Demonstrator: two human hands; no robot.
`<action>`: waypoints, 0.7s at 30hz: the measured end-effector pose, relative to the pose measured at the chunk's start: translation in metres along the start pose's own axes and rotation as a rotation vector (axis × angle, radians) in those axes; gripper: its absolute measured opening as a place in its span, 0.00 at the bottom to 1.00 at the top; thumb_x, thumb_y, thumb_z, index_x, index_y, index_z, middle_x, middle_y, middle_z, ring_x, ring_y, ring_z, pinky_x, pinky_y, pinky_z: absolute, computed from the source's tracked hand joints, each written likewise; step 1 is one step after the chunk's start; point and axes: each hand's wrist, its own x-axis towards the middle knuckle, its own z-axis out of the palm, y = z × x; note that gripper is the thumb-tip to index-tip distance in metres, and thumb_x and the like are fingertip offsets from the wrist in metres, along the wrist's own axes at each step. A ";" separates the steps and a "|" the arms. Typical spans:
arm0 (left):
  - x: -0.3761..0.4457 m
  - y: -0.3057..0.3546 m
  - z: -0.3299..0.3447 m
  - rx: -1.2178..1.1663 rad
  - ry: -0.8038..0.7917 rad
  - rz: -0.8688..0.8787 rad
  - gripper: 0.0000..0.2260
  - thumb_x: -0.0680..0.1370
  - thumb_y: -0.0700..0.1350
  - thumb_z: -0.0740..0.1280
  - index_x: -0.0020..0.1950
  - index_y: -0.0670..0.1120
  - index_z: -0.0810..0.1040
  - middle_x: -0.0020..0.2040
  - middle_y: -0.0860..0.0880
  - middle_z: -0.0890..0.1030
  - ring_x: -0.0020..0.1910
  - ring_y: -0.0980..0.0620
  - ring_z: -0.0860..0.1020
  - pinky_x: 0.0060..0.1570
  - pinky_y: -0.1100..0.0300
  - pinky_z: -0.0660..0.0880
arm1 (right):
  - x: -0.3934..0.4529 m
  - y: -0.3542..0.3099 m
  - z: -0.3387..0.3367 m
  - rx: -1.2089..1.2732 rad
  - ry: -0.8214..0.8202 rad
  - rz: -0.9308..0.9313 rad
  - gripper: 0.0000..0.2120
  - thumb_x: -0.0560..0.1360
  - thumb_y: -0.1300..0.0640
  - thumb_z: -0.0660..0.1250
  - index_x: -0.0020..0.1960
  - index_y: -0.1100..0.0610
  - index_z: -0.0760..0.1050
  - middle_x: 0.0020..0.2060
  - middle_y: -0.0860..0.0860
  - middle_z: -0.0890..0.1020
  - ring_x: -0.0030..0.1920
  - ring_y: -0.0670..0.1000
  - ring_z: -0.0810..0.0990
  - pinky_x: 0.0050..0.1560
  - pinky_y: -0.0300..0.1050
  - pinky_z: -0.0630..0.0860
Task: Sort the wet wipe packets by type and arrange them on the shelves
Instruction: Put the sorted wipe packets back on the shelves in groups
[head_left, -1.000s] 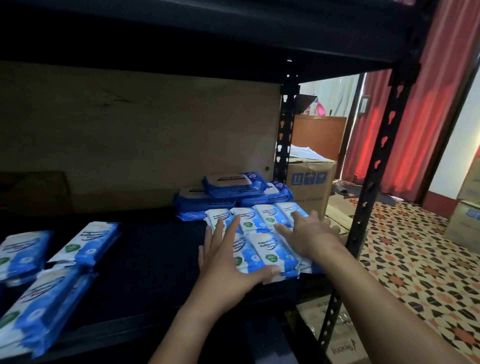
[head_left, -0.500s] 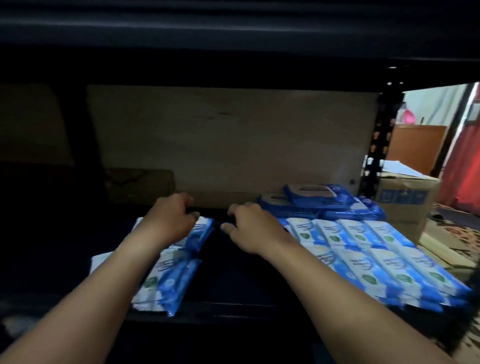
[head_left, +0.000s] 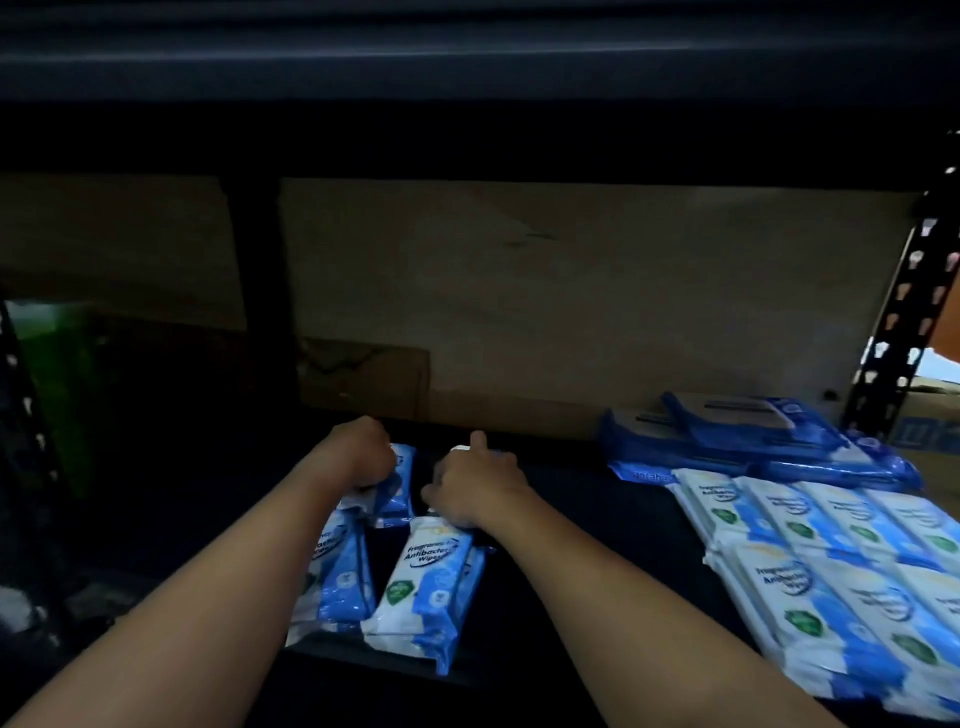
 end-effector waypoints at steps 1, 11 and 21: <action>0.001 -0.001 0.001 -0.014 0.001 -0.002 0.14 0.80 0.41 0.66 0.65 0.41 0.79 0.63 0.40 0.80 0.62 0.43 0.79 0.59 0.56 0.76 | 0.000 0.002 0.000 0.006 0.011 -0.005 0.24 0.78 0.38 0.61 0.70 0.47 0.74 0.70 0.54 0.62 0.65 0.64 0.65 0.62 0.53 0.68; 0.002 0.043 0.020 -0.125 -0.115 0.098 0.14 0.75 0.44 0.76 0.59 0.41 0.83 0.52 0.41 0.84 0.52 0.45 0.82 0.56 0.52 0.80 | -0.015 0.064 -0.011 -0.067 0.076 0.089 0.17 0.76 0.45 0.67 0.61 0.52 0.78 0.64 0.56 0.70 0.63 0.57 0.69 0.53 0.55 0.62; -0.028 0.135 0.062 -0.215 -0.225 0.259 0.15 0.73 0.43 0.77 0.57 0.39 0.83 0.49 0.41 0.85 0.50 0.45 0.84 0.55 0.51 0.81 | -0.051 0.142 -0.022 -0.086 0.166 0.258 0.17 0.74 0.47 0.69 0.59 0.53 0.78 0.61 0.57 0.71 0.64 0.61 0.69 0.54 0.58 0.65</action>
